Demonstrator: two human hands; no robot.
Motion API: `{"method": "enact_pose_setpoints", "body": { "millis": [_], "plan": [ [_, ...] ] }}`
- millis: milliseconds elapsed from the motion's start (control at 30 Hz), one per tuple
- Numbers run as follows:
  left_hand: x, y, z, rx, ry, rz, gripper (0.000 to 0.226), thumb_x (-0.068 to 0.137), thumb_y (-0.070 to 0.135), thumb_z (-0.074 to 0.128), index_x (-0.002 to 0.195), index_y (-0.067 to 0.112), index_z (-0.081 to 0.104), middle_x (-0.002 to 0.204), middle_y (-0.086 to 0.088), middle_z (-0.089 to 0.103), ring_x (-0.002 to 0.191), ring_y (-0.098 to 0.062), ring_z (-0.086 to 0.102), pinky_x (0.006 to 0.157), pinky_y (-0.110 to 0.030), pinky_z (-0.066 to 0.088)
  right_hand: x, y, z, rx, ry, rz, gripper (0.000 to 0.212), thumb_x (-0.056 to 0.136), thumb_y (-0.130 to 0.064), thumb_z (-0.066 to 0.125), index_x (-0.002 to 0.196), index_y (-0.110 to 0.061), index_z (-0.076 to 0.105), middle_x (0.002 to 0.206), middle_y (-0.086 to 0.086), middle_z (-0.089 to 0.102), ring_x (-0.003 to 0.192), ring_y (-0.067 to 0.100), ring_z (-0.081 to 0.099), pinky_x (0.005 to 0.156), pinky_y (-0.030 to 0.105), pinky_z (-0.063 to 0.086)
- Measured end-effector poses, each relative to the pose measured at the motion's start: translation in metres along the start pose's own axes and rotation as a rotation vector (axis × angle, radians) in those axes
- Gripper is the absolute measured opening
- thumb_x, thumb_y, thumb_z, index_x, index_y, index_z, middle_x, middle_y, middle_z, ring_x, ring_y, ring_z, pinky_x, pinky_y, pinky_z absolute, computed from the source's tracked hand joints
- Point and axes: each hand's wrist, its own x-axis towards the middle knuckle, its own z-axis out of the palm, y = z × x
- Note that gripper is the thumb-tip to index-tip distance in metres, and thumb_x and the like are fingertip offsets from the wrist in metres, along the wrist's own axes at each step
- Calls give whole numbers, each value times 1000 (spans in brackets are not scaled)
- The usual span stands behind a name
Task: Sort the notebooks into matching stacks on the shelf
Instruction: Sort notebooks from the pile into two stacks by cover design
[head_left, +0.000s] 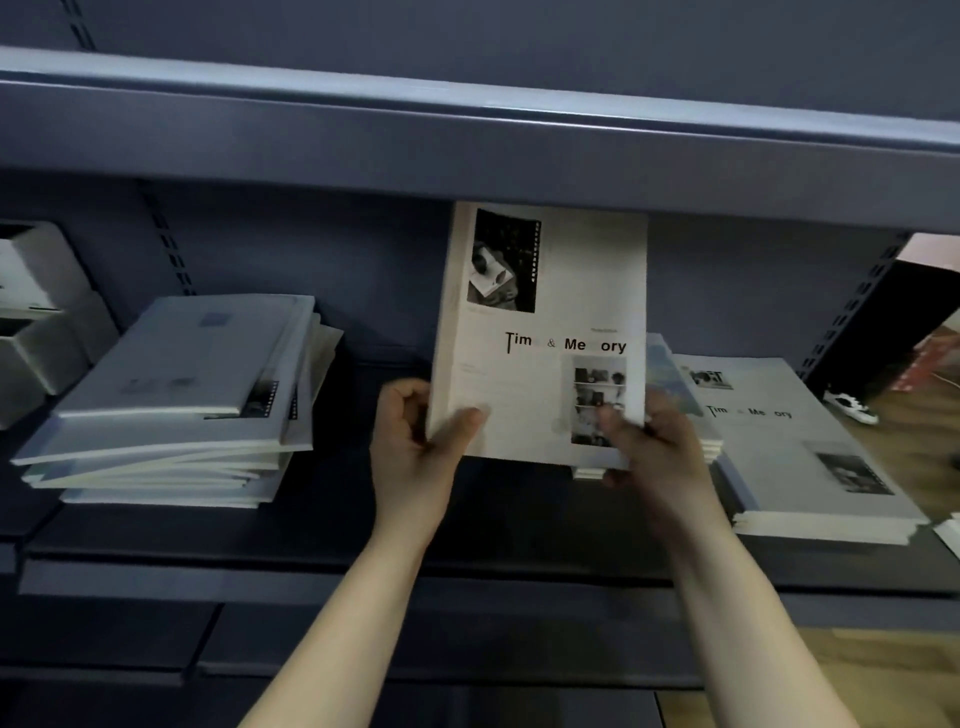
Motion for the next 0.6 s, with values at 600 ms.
{"method": "enact_pose_setpoints", "body": {
  "millis": [600],
  "plan": [
    [-10,-61,38,991,-461,32,37,97,22,42,133,31,44,136,3,48,125,-18,43,108,-39,29,32,26,-177,-144,303,119,3,87,-6,65,86,-9,67,54,-1,50,40,8,33,35,16,23]
  ]
}}
